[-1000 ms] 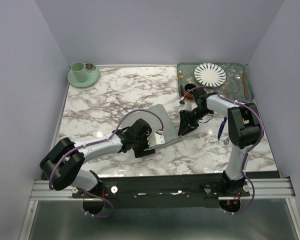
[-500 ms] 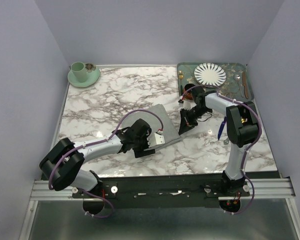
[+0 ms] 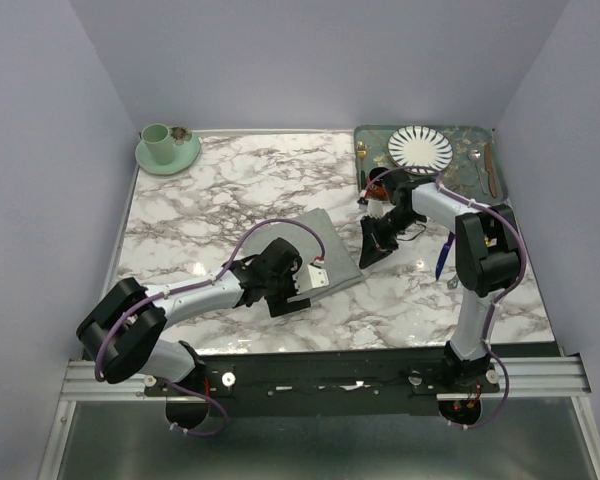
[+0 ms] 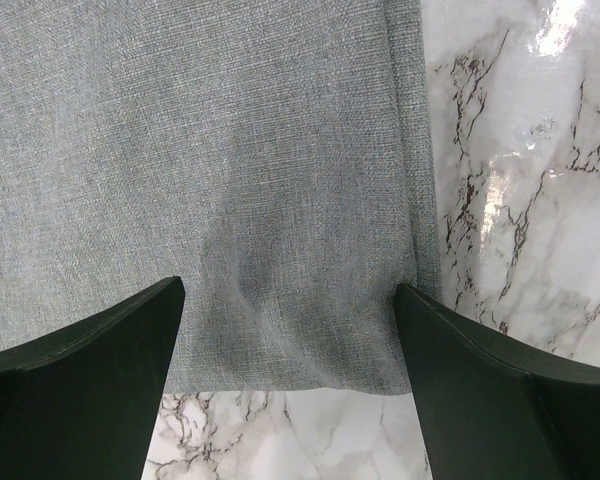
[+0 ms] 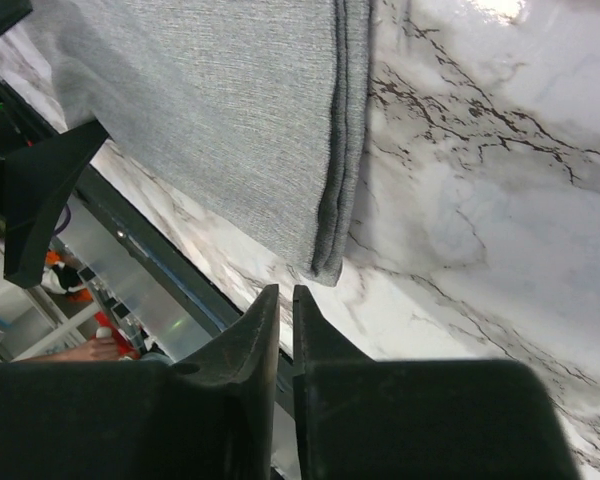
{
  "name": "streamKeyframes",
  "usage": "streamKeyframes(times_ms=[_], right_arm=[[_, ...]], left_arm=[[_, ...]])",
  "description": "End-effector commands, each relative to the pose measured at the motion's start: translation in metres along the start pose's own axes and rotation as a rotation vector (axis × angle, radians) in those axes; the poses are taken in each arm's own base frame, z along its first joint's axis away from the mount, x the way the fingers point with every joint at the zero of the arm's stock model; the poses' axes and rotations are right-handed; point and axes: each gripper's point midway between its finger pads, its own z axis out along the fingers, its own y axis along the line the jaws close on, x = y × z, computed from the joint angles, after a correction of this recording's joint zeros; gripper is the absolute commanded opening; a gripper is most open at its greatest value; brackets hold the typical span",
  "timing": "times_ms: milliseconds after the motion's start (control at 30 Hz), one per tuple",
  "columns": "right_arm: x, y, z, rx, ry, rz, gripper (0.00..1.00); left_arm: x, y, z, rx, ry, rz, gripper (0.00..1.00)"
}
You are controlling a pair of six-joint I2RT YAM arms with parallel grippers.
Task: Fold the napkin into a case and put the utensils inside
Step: Smooth out the lower triangle-folded napkin at the center of the board.
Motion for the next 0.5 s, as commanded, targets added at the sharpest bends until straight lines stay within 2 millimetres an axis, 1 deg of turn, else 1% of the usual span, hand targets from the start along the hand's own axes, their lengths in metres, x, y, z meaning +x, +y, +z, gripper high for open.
streamKeyframes(times_ms=[0,67,267,467], right_arm=[[-0.006,-0.007,0.004,0.036,0.004,0.003,0.29],[-0.007,-0.009,0.007,0.032,0.01,0.011,0.29],[-0.01,-0.006,0.011,0.009,0.012,0.014,0.29],[-0.008,-0.006,0.02,-0.002,0.04,0.023,0.29]], left_arm=[[0.019,-0.013,-0.003,0.026,0.063,-0.016,0.99],[0.017,-0.013,-0.004,0.028,0.057,-0.015,0.99],[0.017,-0.014,-0.002,0.033,0.059,-0.015,0.99],[0.017,-0.014,0.0,0.034,0.062,-0.017,0.99]])
